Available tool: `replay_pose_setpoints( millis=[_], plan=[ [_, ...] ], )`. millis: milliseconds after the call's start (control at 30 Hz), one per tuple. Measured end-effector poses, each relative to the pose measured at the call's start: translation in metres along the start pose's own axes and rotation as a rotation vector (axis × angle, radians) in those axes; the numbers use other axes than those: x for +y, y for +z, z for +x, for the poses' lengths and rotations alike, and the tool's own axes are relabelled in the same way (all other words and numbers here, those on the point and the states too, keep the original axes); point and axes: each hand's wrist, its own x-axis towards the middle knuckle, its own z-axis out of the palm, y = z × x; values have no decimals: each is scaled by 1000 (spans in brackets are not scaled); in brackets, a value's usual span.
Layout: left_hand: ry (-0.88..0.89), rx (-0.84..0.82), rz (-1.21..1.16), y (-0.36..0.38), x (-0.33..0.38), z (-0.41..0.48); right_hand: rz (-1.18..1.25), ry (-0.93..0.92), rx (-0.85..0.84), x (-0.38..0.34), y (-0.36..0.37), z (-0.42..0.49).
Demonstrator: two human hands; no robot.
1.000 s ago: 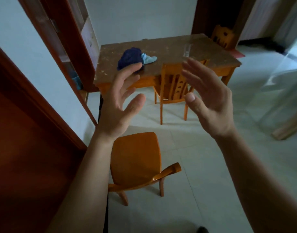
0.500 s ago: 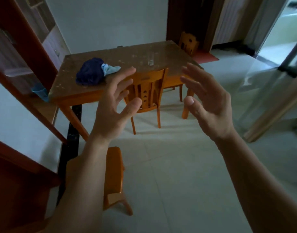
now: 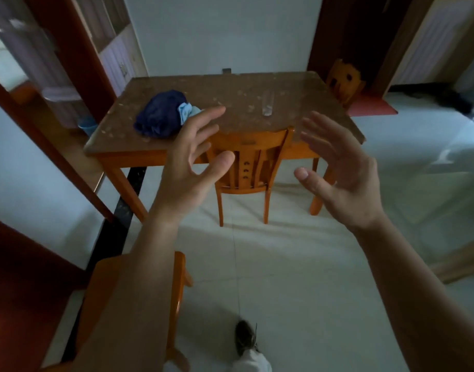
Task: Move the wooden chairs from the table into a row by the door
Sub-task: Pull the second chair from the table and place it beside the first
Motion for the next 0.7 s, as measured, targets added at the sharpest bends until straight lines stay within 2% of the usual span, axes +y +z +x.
replay_pose_setpoints(
  millis=[433,567,700],
  plan=[
    [-104,-54,86,41,-142,192,-85,111,-9,188,-17,143],
    [-241,-60,302,48,-202,235,-187,223,-159,260,-15,184],
    [-454,-127,551,53,-264,279,-311,367,-345,336,0,233]
  ],
)
